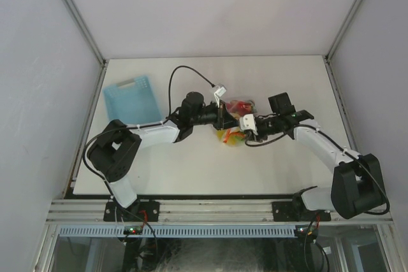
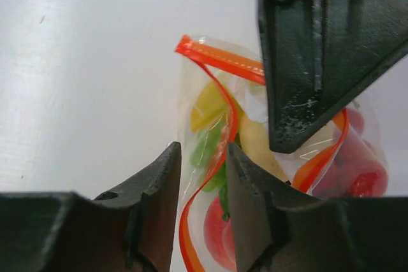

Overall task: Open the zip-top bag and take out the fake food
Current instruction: Open the zipper of the food storage bag at the center of the board.

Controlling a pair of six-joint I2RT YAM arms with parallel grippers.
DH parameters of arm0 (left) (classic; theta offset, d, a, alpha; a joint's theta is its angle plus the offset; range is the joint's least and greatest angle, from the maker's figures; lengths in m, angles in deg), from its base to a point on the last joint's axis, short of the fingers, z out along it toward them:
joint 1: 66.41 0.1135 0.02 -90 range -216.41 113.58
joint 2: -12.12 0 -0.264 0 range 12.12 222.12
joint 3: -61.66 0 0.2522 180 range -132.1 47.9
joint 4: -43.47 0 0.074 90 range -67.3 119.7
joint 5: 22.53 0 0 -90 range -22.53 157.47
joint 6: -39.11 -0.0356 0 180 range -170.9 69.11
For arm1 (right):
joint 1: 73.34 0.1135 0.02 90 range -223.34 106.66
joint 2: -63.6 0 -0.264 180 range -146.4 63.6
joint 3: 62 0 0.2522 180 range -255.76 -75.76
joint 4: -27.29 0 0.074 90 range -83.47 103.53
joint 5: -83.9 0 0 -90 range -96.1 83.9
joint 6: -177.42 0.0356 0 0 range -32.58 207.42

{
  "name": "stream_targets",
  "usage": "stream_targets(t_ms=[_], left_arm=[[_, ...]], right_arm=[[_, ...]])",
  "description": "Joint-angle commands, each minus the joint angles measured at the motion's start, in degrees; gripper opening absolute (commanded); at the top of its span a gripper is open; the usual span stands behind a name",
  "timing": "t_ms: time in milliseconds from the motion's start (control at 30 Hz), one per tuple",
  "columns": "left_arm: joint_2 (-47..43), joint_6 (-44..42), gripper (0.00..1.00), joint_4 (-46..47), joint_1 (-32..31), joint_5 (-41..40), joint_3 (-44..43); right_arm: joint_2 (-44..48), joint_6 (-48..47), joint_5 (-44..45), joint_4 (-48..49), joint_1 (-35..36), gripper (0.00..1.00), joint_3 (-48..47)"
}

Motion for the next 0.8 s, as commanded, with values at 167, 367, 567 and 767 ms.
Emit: stream_targets(t_ms=[167, 367, 567, 767], left_arm=[[-3.56, 7.01, 0.0, 13.68, -0.1, 0.18, 1.86], [-4.75, 10.82, 0.0, 18.97, -0.07, 0.62, 3.94], [-3.99, 13.22, 0.0, 22.26, -0.29, 2.24, 4.49], [-3.72, 14.18, 0.0, 24.46, -0.34, 2.42, 4.84]], right_arm=[[-1.53, 21.22, 11.54, 18.48, 2.43, 0.31, 3.64], [-1.33, 24.29, 14.95, 24.41, 1.87, 0.33, 6.72], [-1.96, 26.26, 17.08, 29.27, 0.74, 0.41, 7.98], [-2.84, 21.15, 13.22, 25.51, 0.53, 0.28, 8.36]])
